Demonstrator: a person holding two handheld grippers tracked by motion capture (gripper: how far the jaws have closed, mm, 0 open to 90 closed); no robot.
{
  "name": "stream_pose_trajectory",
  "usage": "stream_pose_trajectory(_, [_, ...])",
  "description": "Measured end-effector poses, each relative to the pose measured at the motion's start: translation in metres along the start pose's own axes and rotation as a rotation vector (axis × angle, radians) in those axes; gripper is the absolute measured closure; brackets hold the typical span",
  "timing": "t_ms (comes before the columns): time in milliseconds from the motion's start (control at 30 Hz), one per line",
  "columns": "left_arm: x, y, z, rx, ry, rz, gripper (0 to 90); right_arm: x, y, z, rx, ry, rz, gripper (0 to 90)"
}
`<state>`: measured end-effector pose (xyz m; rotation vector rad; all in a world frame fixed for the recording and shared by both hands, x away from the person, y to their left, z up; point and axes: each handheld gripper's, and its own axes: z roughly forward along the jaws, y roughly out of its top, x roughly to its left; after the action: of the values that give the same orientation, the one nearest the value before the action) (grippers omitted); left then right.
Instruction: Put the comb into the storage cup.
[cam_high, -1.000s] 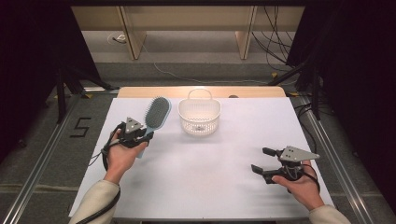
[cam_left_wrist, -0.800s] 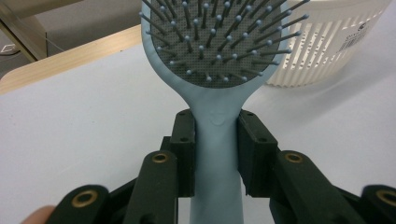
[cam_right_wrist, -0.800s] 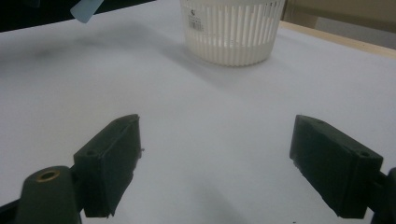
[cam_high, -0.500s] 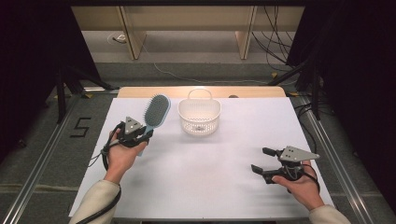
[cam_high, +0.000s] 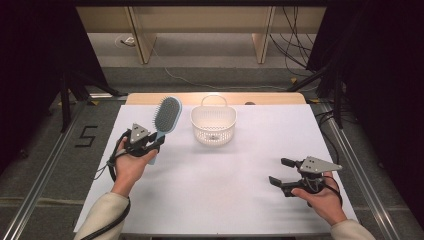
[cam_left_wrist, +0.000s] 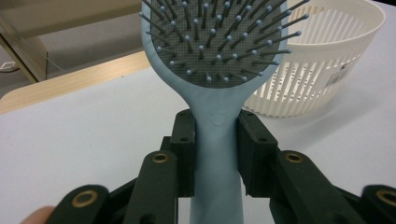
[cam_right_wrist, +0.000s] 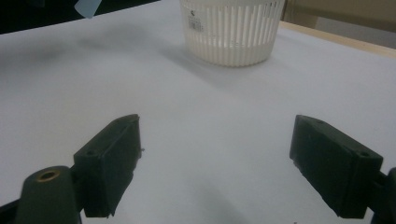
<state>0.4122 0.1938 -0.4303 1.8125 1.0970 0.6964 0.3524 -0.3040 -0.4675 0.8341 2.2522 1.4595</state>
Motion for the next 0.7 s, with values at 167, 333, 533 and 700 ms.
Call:
stream_pose_trajectory(167, [-0.0012,0.0011,0.0001,-0.009,-0.01,-0.004,69.9,0.0,0.0001,-0.0002,0.002,0.001,0.002,17.3])
stream_pose_trajectory(333, [-0.0014,0.0027,-0.0005,-0.024,-0.008,-0.005,69.9,-0.0002,0.0001,-0.0003,0.0,0.002,0.004,17.4])
stream_pose_trajectory(533, [-0.0008,0.0048,-0.0008,-0.04,-0.006,-0.012,69.9,-0.0003,0.0001,-0.0002,-0.001,0.002,0.006,17.4])
stream_pose_trajectory(700, [-0.0015,0.0062,-0.0004,-0.053,-0.008,-0.01,69.9,-0.0002,0.0,-0.0001,-0.001,0.002,0.007,17.4])
